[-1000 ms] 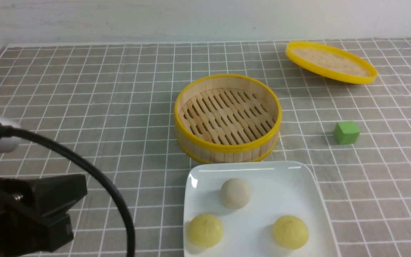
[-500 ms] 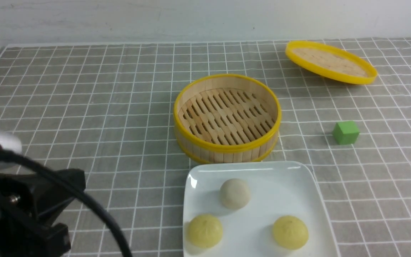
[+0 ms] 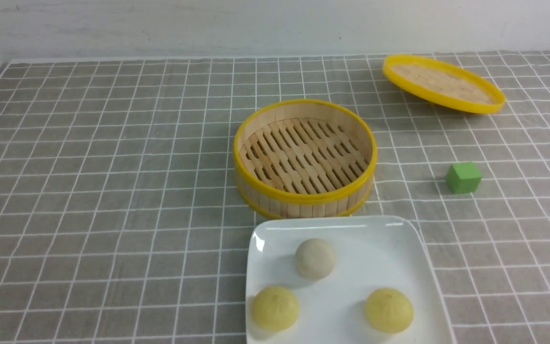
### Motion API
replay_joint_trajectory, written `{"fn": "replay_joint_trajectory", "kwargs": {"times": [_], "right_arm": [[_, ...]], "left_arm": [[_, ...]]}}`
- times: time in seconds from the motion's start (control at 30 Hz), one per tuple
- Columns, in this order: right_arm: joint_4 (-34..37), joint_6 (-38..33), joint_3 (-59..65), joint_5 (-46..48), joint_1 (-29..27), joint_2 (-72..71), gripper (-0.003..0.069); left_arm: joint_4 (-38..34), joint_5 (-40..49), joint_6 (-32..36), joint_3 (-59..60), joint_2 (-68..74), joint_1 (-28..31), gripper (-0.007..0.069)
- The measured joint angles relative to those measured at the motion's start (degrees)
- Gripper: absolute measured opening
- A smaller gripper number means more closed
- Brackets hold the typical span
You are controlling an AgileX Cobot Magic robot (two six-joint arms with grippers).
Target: Put the steamed buns into the plate on the grey tablecloth.
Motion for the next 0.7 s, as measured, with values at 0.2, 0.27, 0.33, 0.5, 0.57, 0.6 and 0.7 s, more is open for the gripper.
{"fn": "replay_joint_trajectory", "kwargs": {"times": [0.2, 0.27, 0.33, 0.5, 0.57, 0.6, 0.7], "right_arm": [[0.0, -0.06, 0.0, 0.0, 0.0, -0.05, 0.0128], [0.0, -0.06, 0.0, 0.0, 0.0, -0.05, 0.0132], [0.0, -0.06, 0.0, 0.0, 0.0, -0.05, 0.0134], [0.0, -0.06, 0.0, 0.0, 0.0, -0.05, 0.0139], [0.0, -0.06, 0.0, 0.0, 0.0, -0.05, 0.0139], [0.0, -0.06, 0.0, 0.0, 0.0, -0.05, 0.0139], [0.0, -0.06, 0.0, 0.0, 0.0, -0.05, 0.0142]], "left_arm": [[-0.92, 0.01, 3.63, 7.32, -0.54, 8.36, 0.0063], [-0.87, -0.4, 3.77, 10.33, -0.54, 9.41, 0.0066], [-0.8, -1.0, 3.71, 12.09, -0.54, 9.47, 0.0067], [-0.75, -2.44, 0.0, 15.17, -0.54, 10.14, 0.007], [-0.75, -2.33, -0.82, 15.18, -0.54, 11.7, 0.0071], [-0.75, -2.17, -1.05, 15.18, -0.54, 12.75, 0.0072], [-0.75, -2.1, -1.23, 15.18, -0.54, 15.22, 0.0073]]}}
